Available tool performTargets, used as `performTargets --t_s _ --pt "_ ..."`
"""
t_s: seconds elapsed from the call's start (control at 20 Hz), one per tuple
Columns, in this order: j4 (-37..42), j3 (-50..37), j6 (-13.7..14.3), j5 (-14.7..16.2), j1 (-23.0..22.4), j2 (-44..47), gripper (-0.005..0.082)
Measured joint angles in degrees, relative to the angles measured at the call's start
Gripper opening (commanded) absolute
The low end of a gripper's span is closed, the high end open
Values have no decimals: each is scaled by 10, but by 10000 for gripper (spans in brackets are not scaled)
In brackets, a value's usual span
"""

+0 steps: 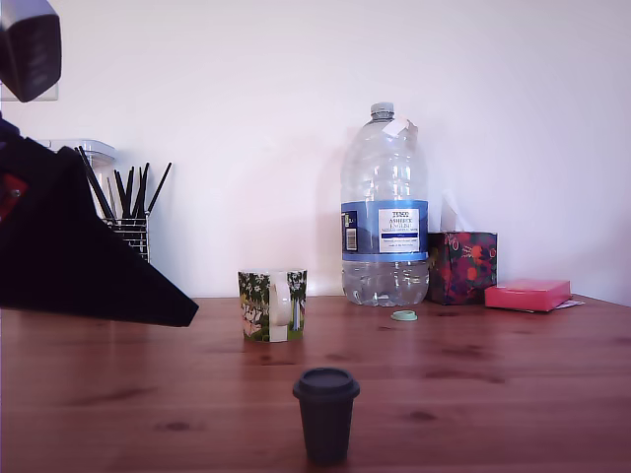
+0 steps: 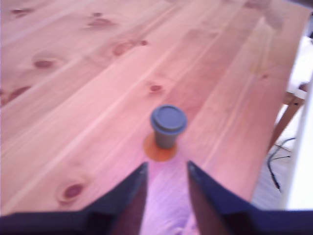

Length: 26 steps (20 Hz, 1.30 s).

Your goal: Pick up the coffee capsules from the table one by one and drop them inside the nearest coffee cup

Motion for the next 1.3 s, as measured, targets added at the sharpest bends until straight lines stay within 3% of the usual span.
performTargets --t_s 0.2,0.85,1.3 --pt "14 0 16 -9 0 29 646" --pt "226 -2 17 -8 -22 179 644" --pt "219 47 18 -16 -34 277 644"
